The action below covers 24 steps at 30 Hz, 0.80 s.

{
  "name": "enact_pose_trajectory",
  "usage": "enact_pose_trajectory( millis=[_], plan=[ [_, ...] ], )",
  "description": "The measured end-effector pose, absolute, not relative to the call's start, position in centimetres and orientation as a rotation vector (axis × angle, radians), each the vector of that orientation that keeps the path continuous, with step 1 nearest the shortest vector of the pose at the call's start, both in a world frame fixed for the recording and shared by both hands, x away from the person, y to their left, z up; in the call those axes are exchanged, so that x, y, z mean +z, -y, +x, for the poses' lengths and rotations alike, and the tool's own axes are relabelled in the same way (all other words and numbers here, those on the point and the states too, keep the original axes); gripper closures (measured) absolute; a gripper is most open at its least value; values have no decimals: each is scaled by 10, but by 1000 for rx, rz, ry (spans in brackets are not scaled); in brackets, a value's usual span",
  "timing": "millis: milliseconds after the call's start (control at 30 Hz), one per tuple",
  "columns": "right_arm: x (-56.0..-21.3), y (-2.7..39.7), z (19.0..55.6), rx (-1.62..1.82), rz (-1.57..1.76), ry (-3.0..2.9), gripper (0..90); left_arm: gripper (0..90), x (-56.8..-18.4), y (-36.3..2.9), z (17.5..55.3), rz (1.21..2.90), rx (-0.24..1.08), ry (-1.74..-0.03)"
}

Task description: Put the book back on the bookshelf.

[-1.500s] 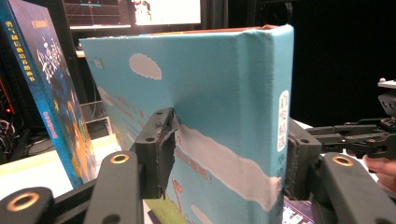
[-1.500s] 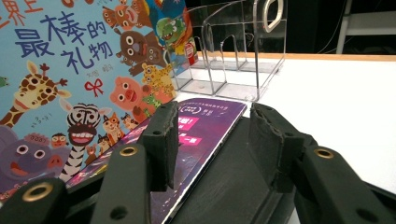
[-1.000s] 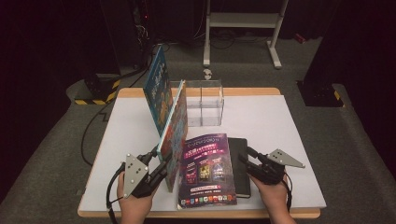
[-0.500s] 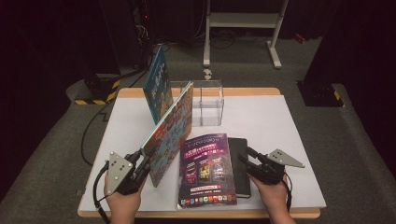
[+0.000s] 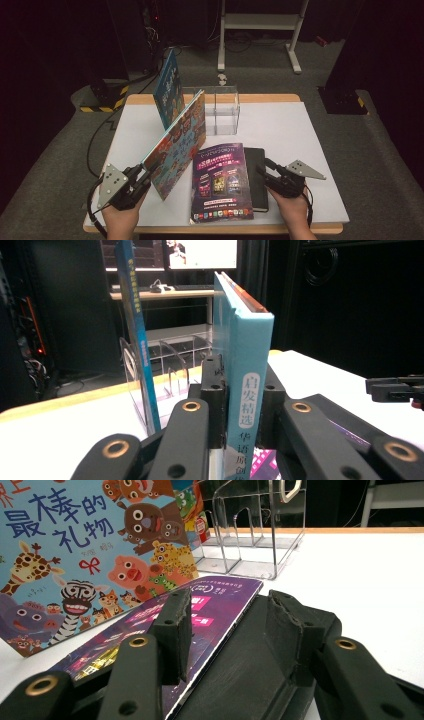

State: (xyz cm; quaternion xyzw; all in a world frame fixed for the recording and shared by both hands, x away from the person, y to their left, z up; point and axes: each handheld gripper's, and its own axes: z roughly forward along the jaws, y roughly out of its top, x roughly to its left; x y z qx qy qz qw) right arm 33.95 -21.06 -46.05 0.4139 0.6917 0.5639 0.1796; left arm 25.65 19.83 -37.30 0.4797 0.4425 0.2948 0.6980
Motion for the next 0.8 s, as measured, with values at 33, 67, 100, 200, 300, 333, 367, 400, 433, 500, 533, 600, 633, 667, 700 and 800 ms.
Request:
enact_pose_trajectory(
  millis=[33,67,100,200,300,333,367,400,433,500,533,600,633,667,700,800],
  plan=[
    [-461,210,340,1591,1168,-1957,533,790,-373,-200,257,1070,651,-988],
    [-461,210,340,1589,1167,-1959,533,789,-374,-202,256,1066,649,-991],
    [-462,210,340,1588,1169,-1962,532,789,-375,-204,256,1067,649,-987],
    [-463,209,340,1585,1171,-1967,532,785,-376,-206,257,1062,651,-991],
    [-464,209,340,1586,1178,-1970,531,739,-377,-204,257,1064,680,-998],
    [-464,210,340,1587,1180,-1969,531,731,-377,-204,258,1063,689,-1003],
    [-464,210,340,1588,1180,-1969,530,731,-377,-204,259,1063,691,-1004],
    [-464,210,340,1589,1182,-1968,530,732,-377,-205,260,1064,682,-1006],
    [-464,210,340,1590,1183,-1967,530,732,-377,-205,261,1064,679,-1011],
    [-464,210,340,1589,1184,-1969,529,713,-378,-205,263,1068,685,-1013],
    [-465,211,340,1589,1184,-1969,529,699,-378,-205,265,1069,685,-1012],
    [-464,211,340,1590,1183,-1968,529,702,-377,-206,267,1069,680,-1012],
    [-464,211,340,1593,1184,-1967,529,712,-377,-206,268,1074,681,-1011],
    [-464,211,340,1593,1185,-1967,528,718,-377,-206,268,1078,686,-1010],
    [-464,211,340,1593,1184,-1967,528,724,-377,-206,269,1083,684,-1008],
    [-465,211,340,1592,1183,-1970,528,724,-376,-204,272,1083,678,-1001]
  ],
)
